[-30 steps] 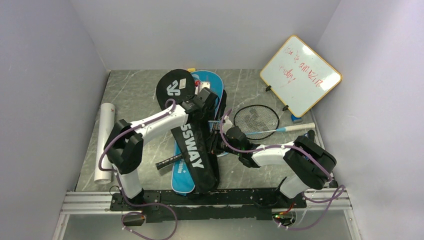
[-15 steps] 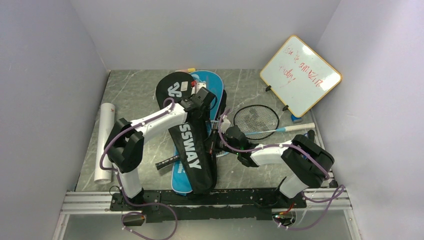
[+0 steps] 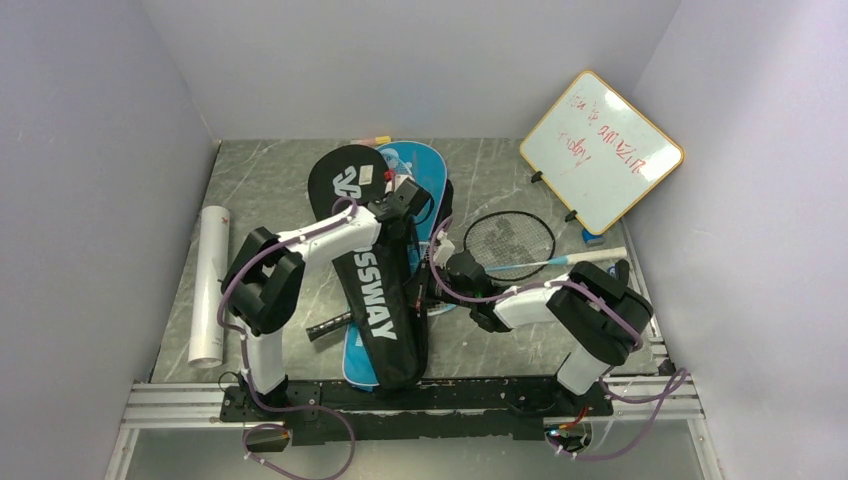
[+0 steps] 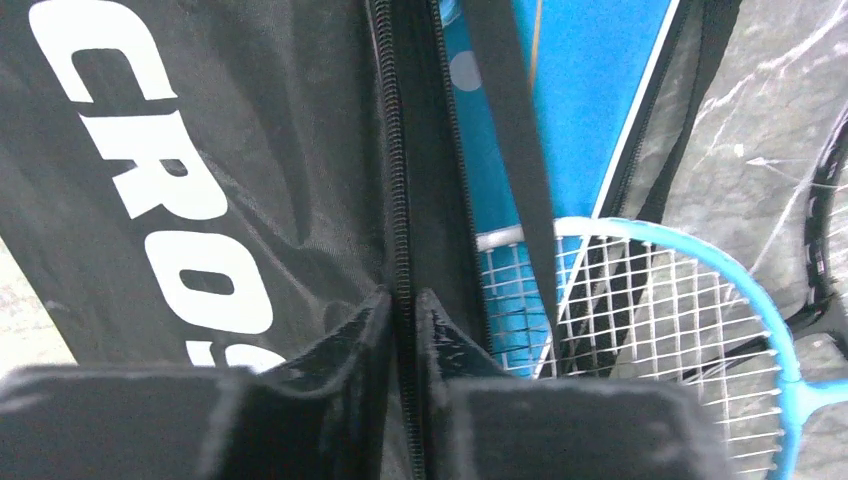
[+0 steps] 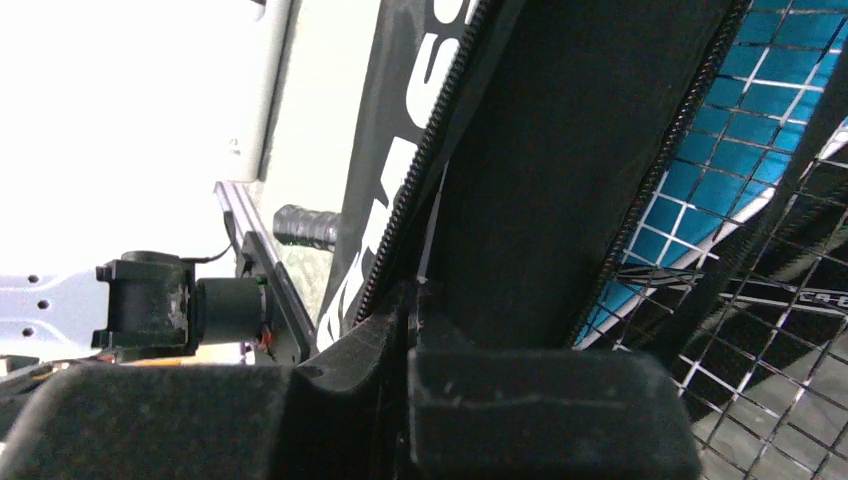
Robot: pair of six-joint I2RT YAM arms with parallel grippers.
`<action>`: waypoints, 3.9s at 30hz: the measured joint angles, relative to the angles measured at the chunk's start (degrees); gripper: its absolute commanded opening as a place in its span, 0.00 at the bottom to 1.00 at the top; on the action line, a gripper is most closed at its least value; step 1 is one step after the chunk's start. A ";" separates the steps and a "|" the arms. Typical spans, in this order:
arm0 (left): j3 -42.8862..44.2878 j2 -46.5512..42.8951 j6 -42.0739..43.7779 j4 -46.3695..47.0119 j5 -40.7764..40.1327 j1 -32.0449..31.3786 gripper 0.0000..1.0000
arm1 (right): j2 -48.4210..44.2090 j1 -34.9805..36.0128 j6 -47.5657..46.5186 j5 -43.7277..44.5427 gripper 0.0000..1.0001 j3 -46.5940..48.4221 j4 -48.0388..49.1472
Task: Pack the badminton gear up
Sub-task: Place the racket in the racket bag, then adjust the racket bag at the center of the board.
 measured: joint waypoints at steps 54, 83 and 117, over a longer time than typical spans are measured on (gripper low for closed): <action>-18.62 -39.74 9.86 5.60 17.70 5.20 0.05 | -4.50 -12.26 -9.42 -2.21 0.10 15.37 -30.40; -10.54 -36.61 15.19 -1.16 15.13 8.74 0.05 | -15.02 -13.14 -16.94 2.01 0.00 32.83 -49.24; -21.81 -34.91 29.35 8.63 -2.64 9.33 0.05 | -19.87 -14.91 -12.74 8.22 0.72 12.17 -49.72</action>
